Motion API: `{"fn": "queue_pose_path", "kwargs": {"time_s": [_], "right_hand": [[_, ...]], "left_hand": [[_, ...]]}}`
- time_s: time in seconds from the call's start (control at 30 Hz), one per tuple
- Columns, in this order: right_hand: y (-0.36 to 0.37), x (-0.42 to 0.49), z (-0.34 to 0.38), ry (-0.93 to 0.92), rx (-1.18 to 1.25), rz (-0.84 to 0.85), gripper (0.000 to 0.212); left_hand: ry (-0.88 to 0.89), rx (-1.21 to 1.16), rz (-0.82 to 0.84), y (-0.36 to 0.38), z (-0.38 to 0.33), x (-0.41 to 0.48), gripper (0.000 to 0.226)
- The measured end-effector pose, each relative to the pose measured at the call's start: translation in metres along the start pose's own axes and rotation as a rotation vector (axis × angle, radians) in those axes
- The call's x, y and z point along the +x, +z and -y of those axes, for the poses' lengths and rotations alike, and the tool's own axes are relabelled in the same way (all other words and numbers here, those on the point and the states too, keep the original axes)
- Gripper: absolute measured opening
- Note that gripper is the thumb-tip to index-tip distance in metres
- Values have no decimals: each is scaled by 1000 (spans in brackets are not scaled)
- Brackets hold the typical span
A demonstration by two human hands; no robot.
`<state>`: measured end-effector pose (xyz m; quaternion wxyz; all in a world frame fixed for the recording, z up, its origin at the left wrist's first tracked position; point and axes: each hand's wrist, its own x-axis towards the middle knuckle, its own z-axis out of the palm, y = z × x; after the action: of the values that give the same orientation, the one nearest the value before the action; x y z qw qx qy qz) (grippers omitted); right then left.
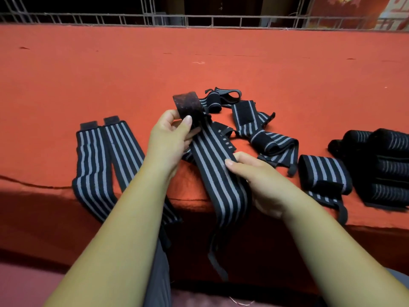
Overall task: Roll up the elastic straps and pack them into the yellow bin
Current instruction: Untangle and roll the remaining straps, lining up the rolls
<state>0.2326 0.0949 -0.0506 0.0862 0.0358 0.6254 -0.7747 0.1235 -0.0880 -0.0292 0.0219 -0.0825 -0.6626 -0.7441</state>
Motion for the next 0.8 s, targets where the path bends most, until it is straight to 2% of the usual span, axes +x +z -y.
{"fn": "queue_pose_path", "kwargs": {"time_s": [0.1, 0.37, 0.57, 0.8], "right_hand": [[1, -2, 2, 17, 54, 54, 28], [18, 10, 2, 23, 127, 82, 65], [42, 20, 3, 29, 195, 126, 73], [69, 53, -7, -26, 116, 172, 63]], "left_hand": [[90, 180, -68, -11, 8, 6, 9], [173, 250, -117, -36, 13, 8, 12], [210, 377, -133, -59, 13, -6, 9], [236, 494, -293, -93, 7, -1, 11]]}}
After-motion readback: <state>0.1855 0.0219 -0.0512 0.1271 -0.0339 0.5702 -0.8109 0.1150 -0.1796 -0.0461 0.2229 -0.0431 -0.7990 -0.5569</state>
